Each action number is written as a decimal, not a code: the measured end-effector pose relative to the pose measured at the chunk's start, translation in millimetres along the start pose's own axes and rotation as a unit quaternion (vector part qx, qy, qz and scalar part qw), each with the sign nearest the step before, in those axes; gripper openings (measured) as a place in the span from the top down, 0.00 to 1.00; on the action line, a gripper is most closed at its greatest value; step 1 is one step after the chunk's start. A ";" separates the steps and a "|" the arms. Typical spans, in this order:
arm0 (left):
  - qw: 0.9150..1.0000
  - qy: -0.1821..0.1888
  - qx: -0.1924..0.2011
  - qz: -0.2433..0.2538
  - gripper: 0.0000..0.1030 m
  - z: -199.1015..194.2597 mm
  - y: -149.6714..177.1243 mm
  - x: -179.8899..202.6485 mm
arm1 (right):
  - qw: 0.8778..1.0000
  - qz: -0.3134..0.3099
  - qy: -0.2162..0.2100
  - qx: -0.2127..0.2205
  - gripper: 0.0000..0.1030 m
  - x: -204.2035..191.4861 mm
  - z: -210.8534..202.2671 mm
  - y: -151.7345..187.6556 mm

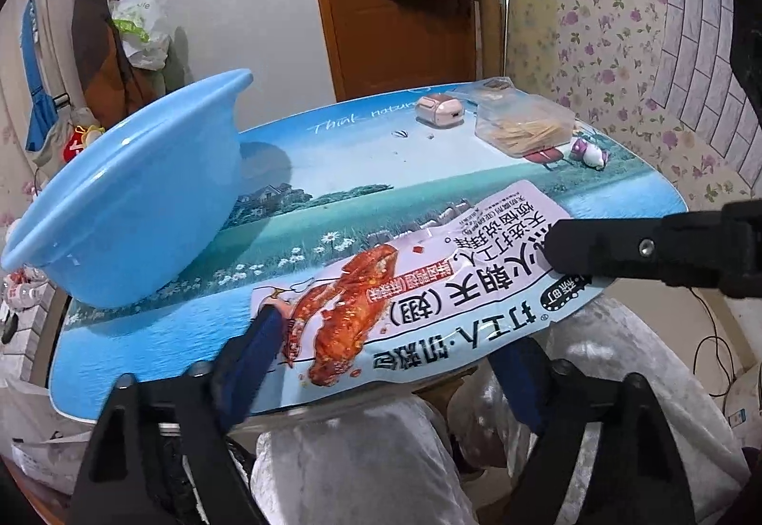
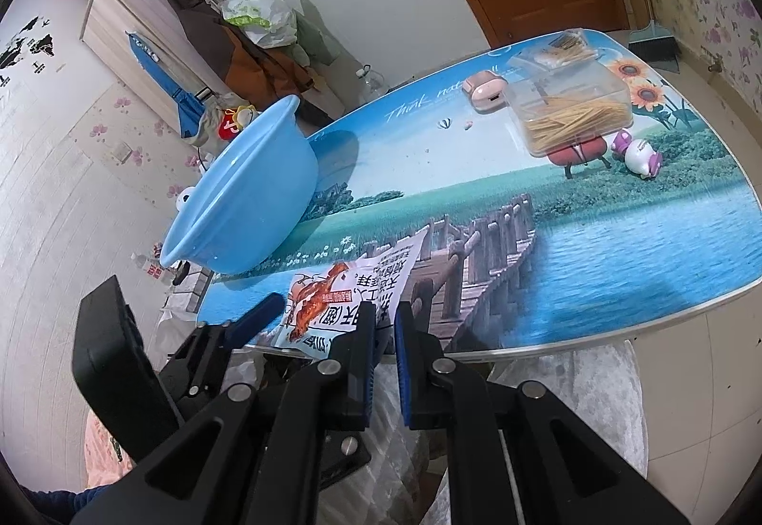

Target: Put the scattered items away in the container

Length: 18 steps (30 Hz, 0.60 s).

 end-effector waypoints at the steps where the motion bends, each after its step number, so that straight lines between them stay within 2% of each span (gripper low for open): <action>1: 1.000 -0.001 0.000 0.000 0.21 0.8 -0.6 -0.3 | 1.000 0.000 0.000 0.000 0.91 -0.1 0.1 0.0; 4: 1.000 -0.002 0.004 0.000 0.24 1.1 -0.5 -0.4 | 1.000 -0.001 0.000 0.001 0.91 -0.2 0.2 -0.5; 6: 1.000 -0.006 0.006 0.002 0.30 0.7 -0.5 -0.2 | 1.000 0.001 -0.002 0.002 0.91 -0.4 0.2 -1.5; 11: 1.000 -0.019 0.019 0.007 0.51 -4.5 -0.6 -0.7 | 1.000 0.000 -0.006 0.021 0.91 -3.6 -6.9 -9.4; 16: 0.999 -0.022 0.029 0.011 0.63 -8.0 -1.2 -1.0 | 0.999 -0.006 -0.011 0.035 0.91 -9.1 -15.9 -18.7; 18: 0.999 -0.021 0.031 0.012 0.63 -9.0 -1.2 -0.8 | 0.999 -0.008 -0.014 0.037 0.91 -10.8 -18.4 -20.7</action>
Point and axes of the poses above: each gripper's, at about its wrist camera, not at the fingertips, and z roughly the way its jaws point, x to its right, y to its underside, the point moved 1 cm from there along z, roughly the way its jaws point, and after that the axes turned 12 degrees about y, right-handed, at the moved point
